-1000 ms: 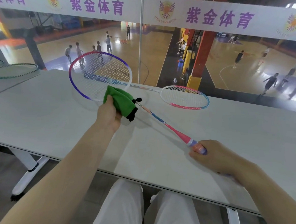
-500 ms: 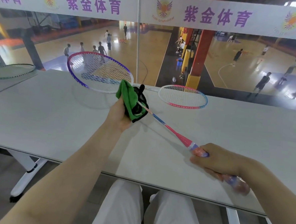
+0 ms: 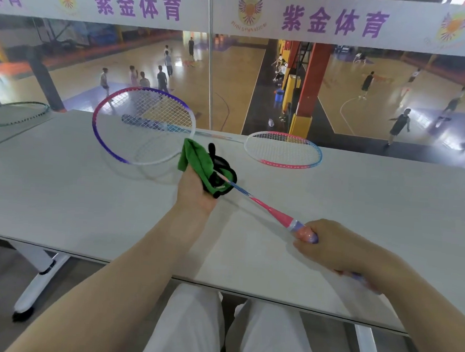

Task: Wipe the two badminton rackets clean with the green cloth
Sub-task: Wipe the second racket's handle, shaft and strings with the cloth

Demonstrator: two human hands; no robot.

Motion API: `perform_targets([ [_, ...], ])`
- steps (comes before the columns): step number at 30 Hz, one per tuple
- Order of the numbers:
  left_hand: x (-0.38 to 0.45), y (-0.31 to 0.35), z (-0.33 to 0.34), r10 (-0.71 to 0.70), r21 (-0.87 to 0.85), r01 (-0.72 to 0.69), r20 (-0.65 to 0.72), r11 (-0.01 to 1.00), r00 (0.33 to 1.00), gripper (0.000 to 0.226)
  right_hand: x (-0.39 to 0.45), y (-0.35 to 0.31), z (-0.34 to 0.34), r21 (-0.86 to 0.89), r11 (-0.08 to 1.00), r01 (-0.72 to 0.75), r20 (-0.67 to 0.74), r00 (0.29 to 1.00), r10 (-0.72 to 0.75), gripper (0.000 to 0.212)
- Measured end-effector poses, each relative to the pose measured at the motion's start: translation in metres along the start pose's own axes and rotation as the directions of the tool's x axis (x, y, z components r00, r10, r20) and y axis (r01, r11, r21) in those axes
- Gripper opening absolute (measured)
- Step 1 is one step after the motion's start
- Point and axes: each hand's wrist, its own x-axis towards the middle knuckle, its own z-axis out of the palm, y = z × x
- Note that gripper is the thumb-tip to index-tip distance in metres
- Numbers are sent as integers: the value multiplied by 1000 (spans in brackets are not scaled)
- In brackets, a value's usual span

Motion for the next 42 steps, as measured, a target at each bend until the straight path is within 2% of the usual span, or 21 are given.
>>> perform_targets([
  [3, -7, -11, 3, -18, 47, 17, 1, 999, 1000, 29, 2, -10, 1, 21, 999, 28, 6, 1000, -28, 32],
  [7, -12, -12, 7, -71, -40, 74, 69, 996, 995, 27, 0, -11, -1, 111, 993, 30, 67, 997, -38, 34],
  [12, -25, -29, 5, -172, -83, 186, 154, 979, 973, 42, -1, -14, 1, 199, 979, 47, 119, 990, -72, 38],
  [16, -32, -41, 4, -284, -96, 307, 198, 947, 938, 32, 3, -19, 0, 181, 982, 55, 90, 993, -72, 34],
  [17, -29, -41, 1, -280, -68, 300, 209, 952, 937, 38, 2, -19, -1, 166, 985, 53, 80, 994, -68, 33],
  [20, -16, -29, -3, -210, 42, 206, 154, 978, 965, 75, -2, -16, -7, 132, 990, 42, 49, 998, -49, 31],
  [21, -13, -21, -3, -175, 55, 169, 117, 984, 978, 77, -4, -12, -8, 129, 991, 41, 46, 998, -47, 32],
  [22, -8, -11, -5, -139, 65, 134, 87, 989, 986, 72, -6, -9, -9, 129, 991, 41, 50, 998, -48, 33],
  [24, 5, 12, -8, -78, 38, 76, 71, 996, 994, 48, -9, -1, -12, 139, 990, 32, 78, 996, -43, 35],
  [26, 6, 29, -8, -92, -29, 98, 169, 995, 981, 31, -12, 3, -16, 184, 983, 17, 120, 992, -40, 37],
  [29, -5, 35, -2, -112, -136, 169, 350, 976, 930, 29, -14, 0, -24, 241, 970, 7, 239, 969, -67, 38],
  [33, -7, 37, -13, -19, -101, 69, 433, 992, 901, 30, -11, -4, -29, 326, 943, -68, 423, 902, -81, 45],
  [35, -5, 35, -17, -27, -94, 72, 414, 993, 910, 31, -8, -6, -27, 283, 958, -42, 384, 920, -74, 44],
  [39, 1, 32, -15, -9, -210, 87, 348, 974, 938, 46, -3, -12, -20, 101, 995, 2, 125, 992, -15, 35],
  [40, 3, 32, -14, 12, -222, 65, 328, 973, 945, 46, -3, -15, -18, 37, 999, 2, 41, 999, -3, 33],
  [42, 6, 34, -13, 48, -246, 21, 270, 969, 962, 43, -2, -20, -13, -203, 979, -7, -144, 989, -23, 28],
])
